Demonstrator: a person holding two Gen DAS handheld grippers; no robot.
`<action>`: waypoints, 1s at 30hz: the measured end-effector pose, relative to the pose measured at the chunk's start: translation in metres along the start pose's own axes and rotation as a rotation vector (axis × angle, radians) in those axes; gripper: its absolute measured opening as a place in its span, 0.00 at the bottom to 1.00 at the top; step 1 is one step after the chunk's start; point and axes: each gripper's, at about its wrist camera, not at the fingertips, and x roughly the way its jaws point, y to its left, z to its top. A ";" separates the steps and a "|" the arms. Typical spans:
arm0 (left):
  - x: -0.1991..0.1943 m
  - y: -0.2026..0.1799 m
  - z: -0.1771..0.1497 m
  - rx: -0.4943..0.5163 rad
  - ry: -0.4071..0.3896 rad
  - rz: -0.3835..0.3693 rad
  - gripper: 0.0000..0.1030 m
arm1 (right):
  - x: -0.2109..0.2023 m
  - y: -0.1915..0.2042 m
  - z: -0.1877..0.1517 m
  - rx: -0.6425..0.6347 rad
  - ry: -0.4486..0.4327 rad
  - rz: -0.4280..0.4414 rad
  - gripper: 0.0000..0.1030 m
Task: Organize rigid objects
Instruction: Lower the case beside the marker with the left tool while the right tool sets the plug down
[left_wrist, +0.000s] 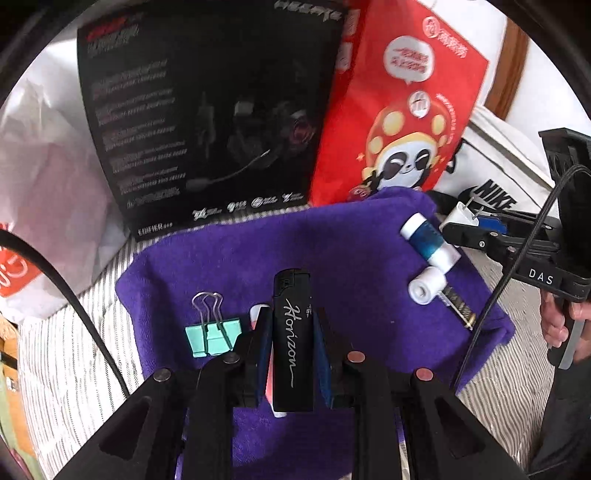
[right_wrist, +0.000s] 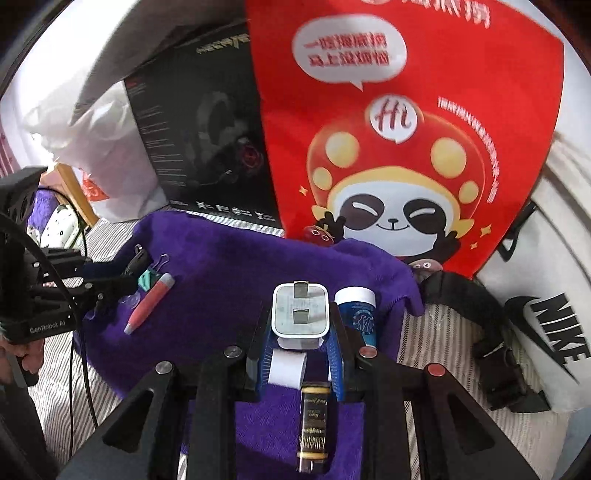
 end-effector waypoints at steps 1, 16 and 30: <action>0.002 0.002 -0.001 -0.005 0.005 -0.001 0.20 | 0.005 -0.002 0.000 0.010 0.002 0.004 0.25; 0.007 0.011 -0.002 -0.014 0.017 -0.011 0.20 | 0.054 0.000 -0.012 0.028 0.054 -0.015 0.25; 0.011 0.007 -0.002 0.001 0.034 -0.020 0.20 | 0.067 0.011 -0.018 -0.016 0.097 -0.016 0.25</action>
